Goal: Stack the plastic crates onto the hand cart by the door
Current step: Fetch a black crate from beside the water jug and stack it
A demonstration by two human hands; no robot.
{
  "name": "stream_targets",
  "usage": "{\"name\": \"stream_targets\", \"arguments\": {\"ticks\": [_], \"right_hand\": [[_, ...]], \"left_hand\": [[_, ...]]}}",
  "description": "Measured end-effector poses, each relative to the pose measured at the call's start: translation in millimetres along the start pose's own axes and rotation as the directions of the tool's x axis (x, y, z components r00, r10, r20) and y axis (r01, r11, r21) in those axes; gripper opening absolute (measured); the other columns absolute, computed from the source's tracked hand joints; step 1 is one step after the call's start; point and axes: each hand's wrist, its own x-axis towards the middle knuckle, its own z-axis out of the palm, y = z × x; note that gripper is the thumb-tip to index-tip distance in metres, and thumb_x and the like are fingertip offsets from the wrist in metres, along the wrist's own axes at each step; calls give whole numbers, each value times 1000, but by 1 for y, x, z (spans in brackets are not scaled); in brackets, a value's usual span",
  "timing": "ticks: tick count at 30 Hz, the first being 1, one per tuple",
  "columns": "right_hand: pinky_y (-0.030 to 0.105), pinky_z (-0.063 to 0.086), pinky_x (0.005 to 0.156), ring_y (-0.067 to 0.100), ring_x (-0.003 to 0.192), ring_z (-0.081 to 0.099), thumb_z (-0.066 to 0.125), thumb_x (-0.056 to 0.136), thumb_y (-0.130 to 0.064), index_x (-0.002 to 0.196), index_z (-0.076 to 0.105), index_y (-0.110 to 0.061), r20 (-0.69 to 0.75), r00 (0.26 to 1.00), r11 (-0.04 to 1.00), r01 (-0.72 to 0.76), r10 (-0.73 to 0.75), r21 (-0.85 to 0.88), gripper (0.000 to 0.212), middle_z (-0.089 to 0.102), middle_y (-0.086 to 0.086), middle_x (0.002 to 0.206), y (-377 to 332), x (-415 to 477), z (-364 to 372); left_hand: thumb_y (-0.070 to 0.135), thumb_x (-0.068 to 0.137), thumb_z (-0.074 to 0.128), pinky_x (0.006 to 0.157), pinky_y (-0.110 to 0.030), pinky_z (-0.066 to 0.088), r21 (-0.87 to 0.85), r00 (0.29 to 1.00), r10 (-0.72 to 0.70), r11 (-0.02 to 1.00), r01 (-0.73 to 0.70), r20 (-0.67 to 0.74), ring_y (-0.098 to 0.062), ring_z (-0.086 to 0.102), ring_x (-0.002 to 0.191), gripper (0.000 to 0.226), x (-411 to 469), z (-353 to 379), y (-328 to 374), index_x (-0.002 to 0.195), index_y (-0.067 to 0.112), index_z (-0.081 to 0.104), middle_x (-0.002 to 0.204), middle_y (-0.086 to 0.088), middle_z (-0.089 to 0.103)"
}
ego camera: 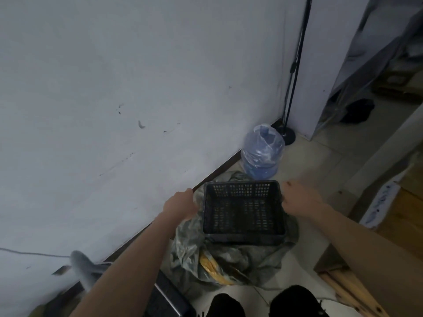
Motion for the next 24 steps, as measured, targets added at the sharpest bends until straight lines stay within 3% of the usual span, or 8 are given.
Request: {"name": "stream_targets", "arguments": {"ticks": [5, 9, 13, 17, 21, 24], "right_hand": [[36, 50, 91, 30, 110, 58, 49, 87, -25, 119, 49, -14, 83, 996, 999, 46, -44, -21, 33, 57, 12, 122, 44, 46, 107], [39, 47, 94, 27, 116, 55, 50, 88, -31, 119, 49, -19, 86, 996, 996, -12, 20, -88, 33, 54, 7, 125, 70, 77, 182], [43, 40, 97, 20, 118, 53, 49, 89, -37, 119, 49, -25, 51, 996, 979, -66, 77, -191, 32, 55, -1, 125, 84, 110, 245], [42, 38, 98, 18, 117, 52, 50, 90, -38, 119, 50, -26, 36, 994, 978, -90, 98, -186, 32, 56, -3, 125, 98, 151, 312], [50, 35, 105, 20, 119, 50, 48, 91, -41, 120, 50, -27, 4, 990, 981, -137, 139, -138, 33, 53, -1, 127, 110, 199, 384], [44, 44, 99, 22, 122, 49, 48, 92, -52, 128, 45, -25, -60, 986, 981, -159, 153, -107, 45, 45, 2, 137, 120, 225, 422]], "left_hand": [[39, 92, 50, 91, -42, 52, -11, 999, -30, 999, 31, 40, -34, 61, 112, 54, 61, 89, 5, 141, 17, 42, 127, -12, 61], [33, 90, 48, 92, -43, 50, -12, 996, -75, 997, 75, 46, -35, 59, 115, 51, 109, 158, 0, 137, 14, 42, 128, -12, 60], [33, 89, 48, 84, -39, 53, -33, 993, -118, 992, 119, 15, -30, 64, 104, 40, 158, 228, -15, 124, 14, 49, 114, -7, 66], [29, 87, 51, 74, -35, 51, -71, 976, -200, 978, 195, -81, -28, 65, 96, 30, 205, 297, -40, 113, 14, 52, 104, -6, 66], [31, 88, 50, 84, -38, 51, -58, 959, -240, 971, 234, -153, -32, 60, 111, 44, 251, 364, -64, 128, 13, 50, 124, -12, 60], [36, 91, 49, 85, -40, 50, -70, 949, -272, 962, 264, -159, -32, 56, 117, 47, 280, 406, -74, 132, 12, 48, 136, -14, 52]]}}
